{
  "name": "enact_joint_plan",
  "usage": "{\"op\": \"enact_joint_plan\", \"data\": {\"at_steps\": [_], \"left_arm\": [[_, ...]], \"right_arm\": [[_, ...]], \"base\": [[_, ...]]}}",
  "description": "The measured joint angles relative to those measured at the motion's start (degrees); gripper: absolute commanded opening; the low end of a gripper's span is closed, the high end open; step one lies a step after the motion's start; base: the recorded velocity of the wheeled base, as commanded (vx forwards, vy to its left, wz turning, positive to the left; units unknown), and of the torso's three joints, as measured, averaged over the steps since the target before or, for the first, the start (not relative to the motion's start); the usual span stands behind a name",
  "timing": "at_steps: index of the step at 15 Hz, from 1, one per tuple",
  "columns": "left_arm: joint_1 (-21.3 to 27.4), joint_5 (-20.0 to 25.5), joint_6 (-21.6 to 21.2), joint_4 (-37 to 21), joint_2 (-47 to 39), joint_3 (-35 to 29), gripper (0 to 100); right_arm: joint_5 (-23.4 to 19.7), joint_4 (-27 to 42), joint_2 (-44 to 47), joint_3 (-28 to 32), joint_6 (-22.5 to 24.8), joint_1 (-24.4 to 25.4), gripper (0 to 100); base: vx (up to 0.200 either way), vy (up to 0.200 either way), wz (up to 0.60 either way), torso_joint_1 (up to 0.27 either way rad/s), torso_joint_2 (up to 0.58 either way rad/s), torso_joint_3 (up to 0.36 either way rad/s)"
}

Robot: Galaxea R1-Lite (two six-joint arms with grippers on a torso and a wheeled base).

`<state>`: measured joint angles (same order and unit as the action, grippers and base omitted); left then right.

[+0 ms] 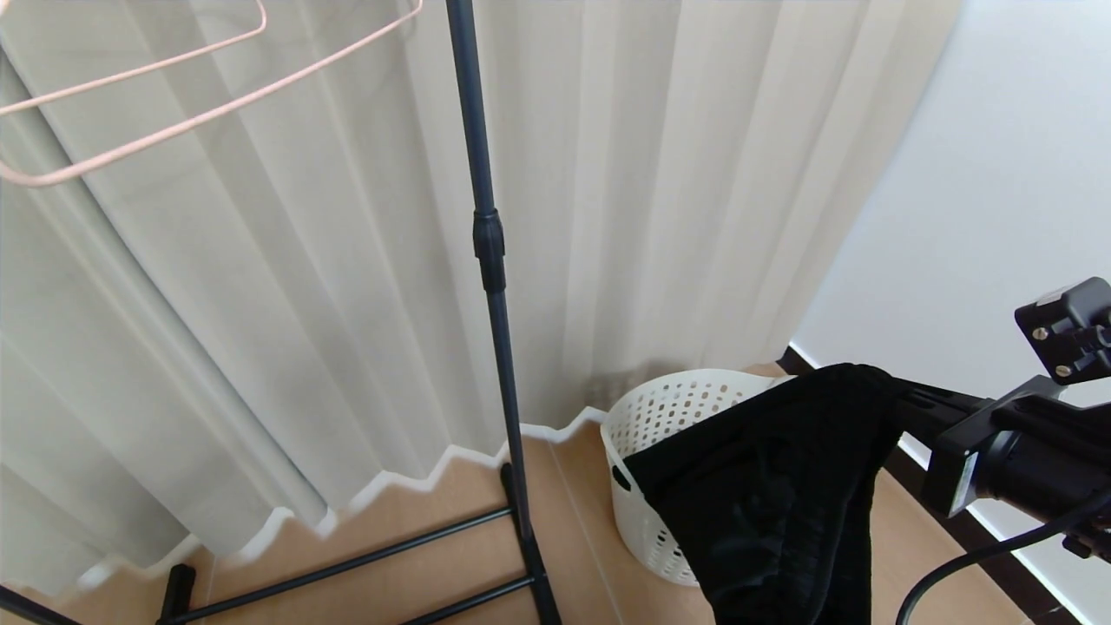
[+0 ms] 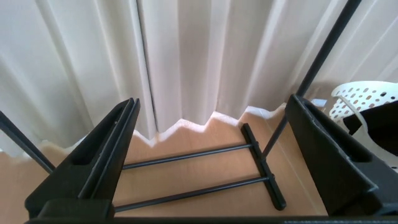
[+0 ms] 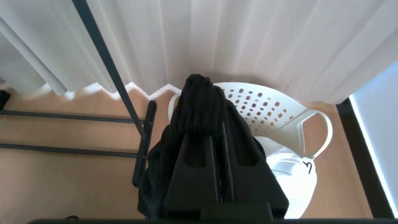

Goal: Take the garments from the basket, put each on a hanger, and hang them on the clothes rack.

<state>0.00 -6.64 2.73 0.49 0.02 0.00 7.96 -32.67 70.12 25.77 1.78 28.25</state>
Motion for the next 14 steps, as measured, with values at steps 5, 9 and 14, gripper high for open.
{"op": "enact_joint_plan", "data": {"at_steps": [5, 9, 14], "left_arm": [[0.0, 0.0, -0.1, 0.0, 0.0, 0.0, 100], [0.0, 0.0, -0.1, -0.1, 0.0, 0.0, 100], [0.0, 0.0, 0.0, 0.0, 0.0, 0.0, 100]], "right_arm": [[-0.1, -0.1, 0.0, -0.9, 1.3, -0.3, 0], [-0.1, -0.2, 0.1, -0.9, 1.4, -0.3, 0], [-0.1, -0.2, 0.1, -1.0, 1.5, -0.3, 0]], "base": [[0.000, 0.000, 0.00, 0.024, -0.43, -0.391], [0.000, 0.000, 0.00, 0.101, -0.45, -0.367], [0.000, 0.000, 0.00, 0.140, -0.48, -0.209]]}}
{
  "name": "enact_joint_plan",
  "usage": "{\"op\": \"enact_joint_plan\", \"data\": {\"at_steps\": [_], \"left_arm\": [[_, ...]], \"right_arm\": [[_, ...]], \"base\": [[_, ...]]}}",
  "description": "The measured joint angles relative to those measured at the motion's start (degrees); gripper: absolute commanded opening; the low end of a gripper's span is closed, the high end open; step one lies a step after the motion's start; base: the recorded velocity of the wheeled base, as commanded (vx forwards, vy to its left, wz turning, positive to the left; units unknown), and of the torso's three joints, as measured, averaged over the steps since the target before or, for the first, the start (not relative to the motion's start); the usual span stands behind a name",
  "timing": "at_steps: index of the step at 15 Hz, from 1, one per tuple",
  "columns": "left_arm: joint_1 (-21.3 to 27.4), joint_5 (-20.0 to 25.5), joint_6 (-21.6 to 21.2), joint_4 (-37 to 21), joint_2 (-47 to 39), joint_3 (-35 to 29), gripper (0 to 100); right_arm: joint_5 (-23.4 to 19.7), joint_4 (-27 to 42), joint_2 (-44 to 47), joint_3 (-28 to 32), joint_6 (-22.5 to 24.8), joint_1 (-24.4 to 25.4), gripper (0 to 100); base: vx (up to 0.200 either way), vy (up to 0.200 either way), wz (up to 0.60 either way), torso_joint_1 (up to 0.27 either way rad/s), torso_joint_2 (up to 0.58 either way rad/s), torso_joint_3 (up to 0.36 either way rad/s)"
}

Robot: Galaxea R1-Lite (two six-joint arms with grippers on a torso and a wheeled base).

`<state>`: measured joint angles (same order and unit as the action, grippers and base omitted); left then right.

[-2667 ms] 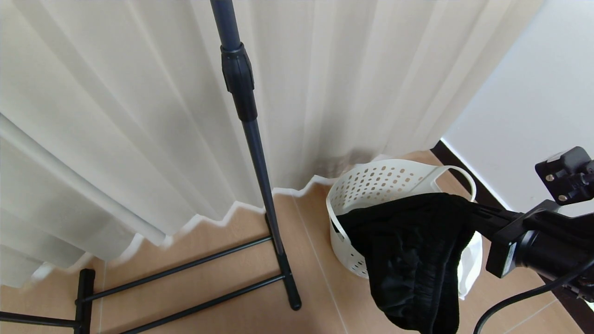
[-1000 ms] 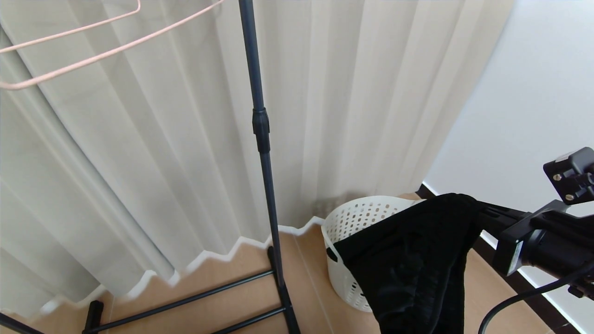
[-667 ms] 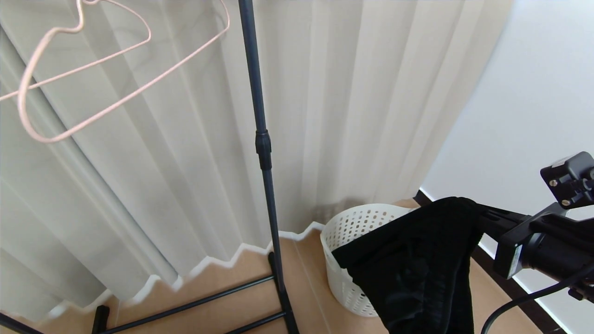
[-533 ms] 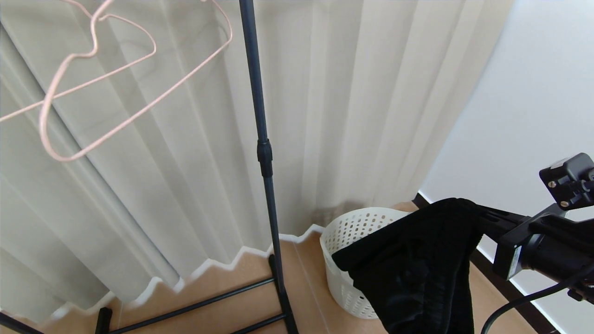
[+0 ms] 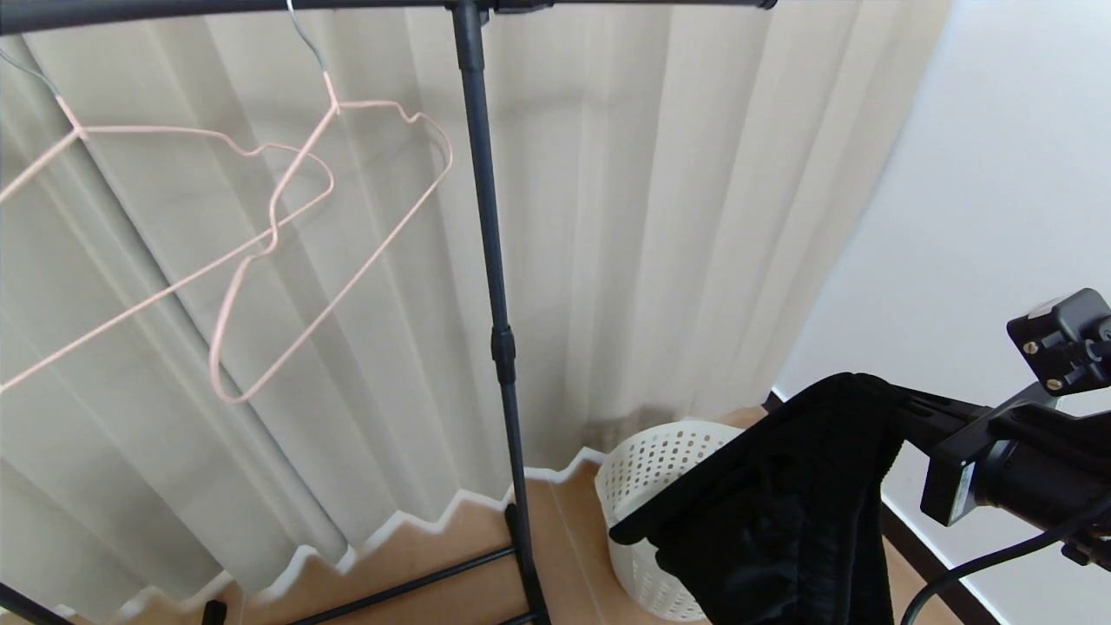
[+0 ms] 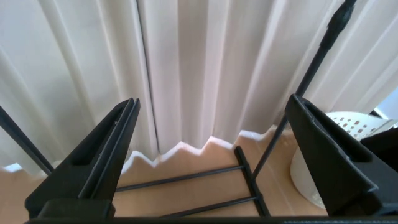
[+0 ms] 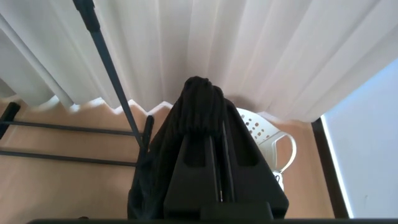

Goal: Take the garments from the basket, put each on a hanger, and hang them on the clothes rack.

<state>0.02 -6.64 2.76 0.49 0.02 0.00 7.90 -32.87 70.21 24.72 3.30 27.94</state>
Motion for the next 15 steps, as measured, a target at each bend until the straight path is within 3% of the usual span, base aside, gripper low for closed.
{"op": "enact_joint_plan", "data": {"at_steps": [15], "left_arm": [[0.0, 0.0, -0.1, 0.2, 0.0, 0.0, 100]], "right_arm": [[0.0, -0.1, -0.1, -0.1, 0.0, 0.0, 0]], "base": [[0.000, 0.000, 0.00, 0.207, -0.54, -0.268]]}}
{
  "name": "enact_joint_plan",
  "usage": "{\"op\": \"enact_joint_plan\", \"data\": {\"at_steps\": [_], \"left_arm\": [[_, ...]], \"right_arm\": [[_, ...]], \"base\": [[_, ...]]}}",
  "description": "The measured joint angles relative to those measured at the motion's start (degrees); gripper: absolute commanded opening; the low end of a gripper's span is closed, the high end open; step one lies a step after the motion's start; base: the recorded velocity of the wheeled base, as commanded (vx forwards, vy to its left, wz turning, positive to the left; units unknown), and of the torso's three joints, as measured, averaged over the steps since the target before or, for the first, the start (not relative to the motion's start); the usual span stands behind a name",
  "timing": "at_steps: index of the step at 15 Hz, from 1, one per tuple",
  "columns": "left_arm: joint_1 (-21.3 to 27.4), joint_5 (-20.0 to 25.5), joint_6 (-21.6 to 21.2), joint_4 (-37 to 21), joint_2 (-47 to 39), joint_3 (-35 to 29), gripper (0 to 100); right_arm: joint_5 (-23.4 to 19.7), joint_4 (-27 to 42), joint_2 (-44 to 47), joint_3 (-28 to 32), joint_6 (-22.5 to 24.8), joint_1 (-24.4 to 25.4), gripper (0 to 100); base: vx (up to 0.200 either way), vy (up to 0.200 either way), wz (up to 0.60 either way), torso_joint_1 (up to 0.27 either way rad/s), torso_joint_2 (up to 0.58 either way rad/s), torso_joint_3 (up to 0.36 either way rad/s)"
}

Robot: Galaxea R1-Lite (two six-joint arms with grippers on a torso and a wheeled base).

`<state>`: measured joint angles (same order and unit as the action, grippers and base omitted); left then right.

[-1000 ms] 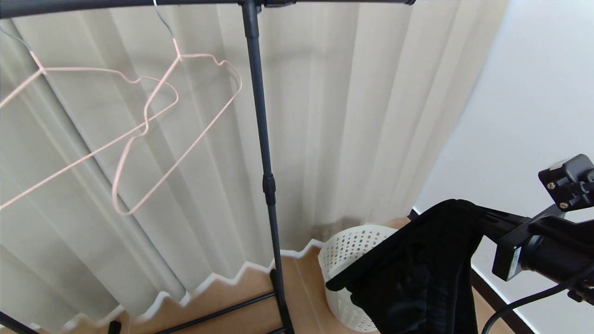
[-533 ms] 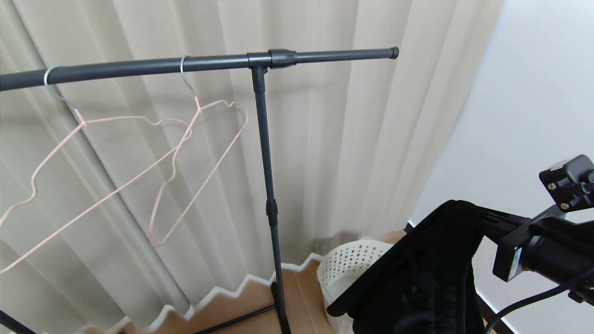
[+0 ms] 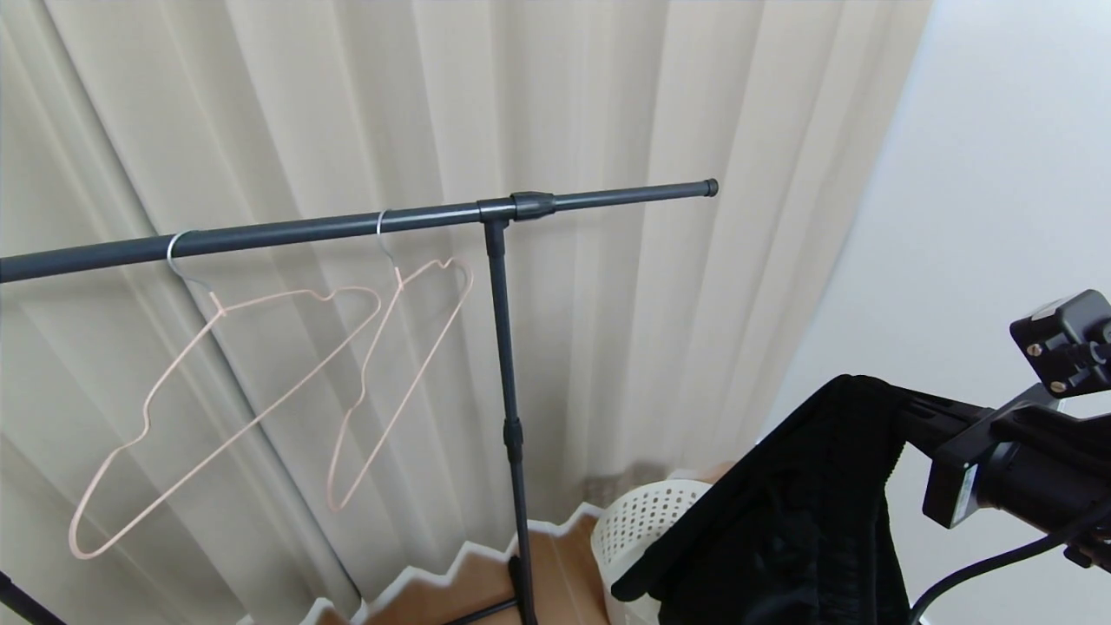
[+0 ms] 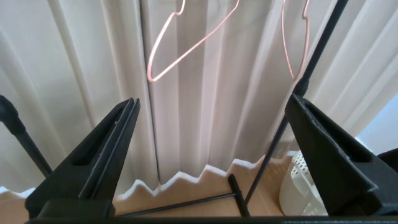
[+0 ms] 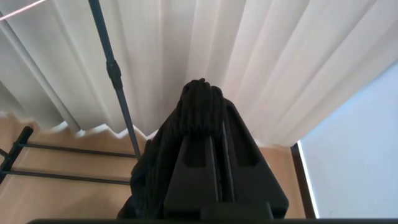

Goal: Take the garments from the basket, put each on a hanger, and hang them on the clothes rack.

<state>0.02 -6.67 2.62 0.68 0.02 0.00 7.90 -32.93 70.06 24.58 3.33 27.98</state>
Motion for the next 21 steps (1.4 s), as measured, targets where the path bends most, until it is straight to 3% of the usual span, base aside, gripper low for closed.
{"op": "enact_joint_plan", "data": {"at_steps": [12, 16, 21], "left_arm": [[0.0, 0.0, 0.1, 0.0, 0.0, 0.0, 100], [0.0, 0.0, 0.0, 0.0, 0.0, 0.0, 100], [0.0, 0.0, 0.1, 0.0, 0.0, 0.0, 100]], "right_arm": [[0.0, 0.0, -0.1, -0.5, 1.7, 0.2, 0], [-0.1, 0.0, -0.1, -0.7, 2.6, -0.1, 0], [-0.1, -0.1, -0.4, -0.8, 2.5, -0.3, 0]], "base": [[0.000, 0.000, 0.00, 0.163, -0.37, -0.209], [0.000, 0.000, 0.00, 0.039, -0.09, -0.046], [0.000, 0.000, 0.60, 0.005, 0.00, -0.001]]}}
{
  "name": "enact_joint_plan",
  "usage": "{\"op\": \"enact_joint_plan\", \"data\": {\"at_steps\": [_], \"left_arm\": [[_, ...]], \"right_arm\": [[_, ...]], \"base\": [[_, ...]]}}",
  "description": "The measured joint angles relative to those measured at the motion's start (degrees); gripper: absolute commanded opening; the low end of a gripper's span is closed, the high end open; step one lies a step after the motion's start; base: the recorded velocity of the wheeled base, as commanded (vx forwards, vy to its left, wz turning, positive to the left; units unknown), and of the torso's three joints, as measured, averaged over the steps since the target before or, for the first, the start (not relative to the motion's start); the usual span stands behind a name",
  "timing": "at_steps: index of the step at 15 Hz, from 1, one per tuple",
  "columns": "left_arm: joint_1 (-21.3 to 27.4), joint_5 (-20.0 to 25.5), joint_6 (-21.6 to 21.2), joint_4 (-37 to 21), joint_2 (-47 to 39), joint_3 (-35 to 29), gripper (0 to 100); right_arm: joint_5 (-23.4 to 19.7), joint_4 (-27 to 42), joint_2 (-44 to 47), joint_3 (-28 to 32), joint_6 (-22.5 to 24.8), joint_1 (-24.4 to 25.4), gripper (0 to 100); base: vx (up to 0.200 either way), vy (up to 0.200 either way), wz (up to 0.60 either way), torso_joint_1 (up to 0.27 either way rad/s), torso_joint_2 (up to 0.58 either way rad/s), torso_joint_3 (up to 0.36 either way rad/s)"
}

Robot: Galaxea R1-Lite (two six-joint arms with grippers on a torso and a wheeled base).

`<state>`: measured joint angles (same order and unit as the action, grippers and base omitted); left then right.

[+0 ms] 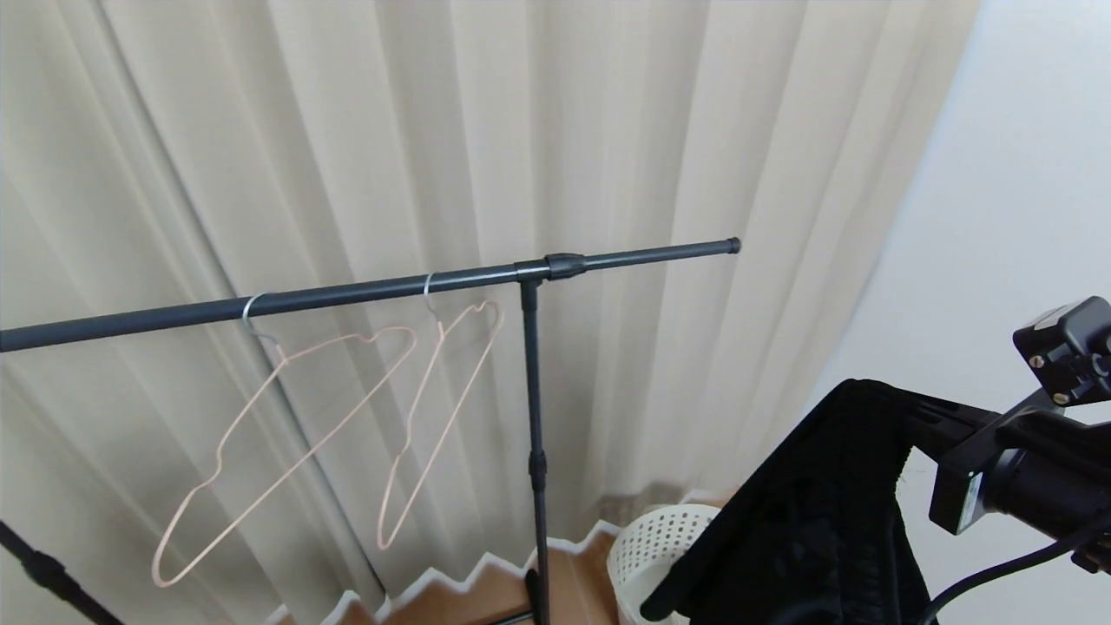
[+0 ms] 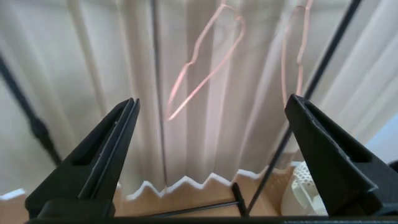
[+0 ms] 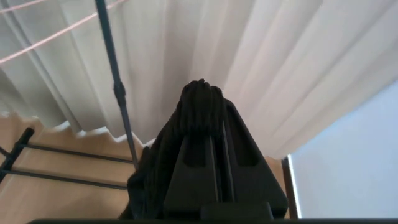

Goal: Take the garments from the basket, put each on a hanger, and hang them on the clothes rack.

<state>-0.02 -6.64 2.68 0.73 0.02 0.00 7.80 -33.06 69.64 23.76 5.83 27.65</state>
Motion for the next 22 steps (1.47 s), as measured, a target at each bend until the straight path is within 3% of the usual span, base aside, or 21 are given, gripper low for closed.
{"op": "enact_joint_plan", "data": {"at_steps": [2, 8, 19, 22], "left_arm": [[0.0, 0.0, 0.0, -0.1, 0.0, 0.0, 100], [0.0, 0.0, 0.0, -0.2, 0.0, 0.0, 100], [0.1, 0.1, 0.0, -0.3, 0.0, 0.0, 100], [0.2, 0.1, -0.1, -0.4, 0.0, 0.0, 100]], "right_arm": [[0.1, 0.0, 0.0, 0.0, 0.1, 0.0, 0], [0.1, 0.1, -0.1, -0.2, 0.2, 0.0, 0], [0.1, 0.1, -0.4, -0.2, 0.2, 0.0, 0], [0.1, 0.1, -0.4, -0.4, 0.2, 0.0, 0]], "base": [[0.000, 0.000, 0.60, 0.010, 0.00, -0.002], [-0.200, 0.000, 0.00, 0.002, 0.00, 0.003], [0.000, 0.200, 0.00, 0.000, 0.00, 0.000], [-0.200, 0.000, 0.00, 0.009, 0.01, -0.001]]}}
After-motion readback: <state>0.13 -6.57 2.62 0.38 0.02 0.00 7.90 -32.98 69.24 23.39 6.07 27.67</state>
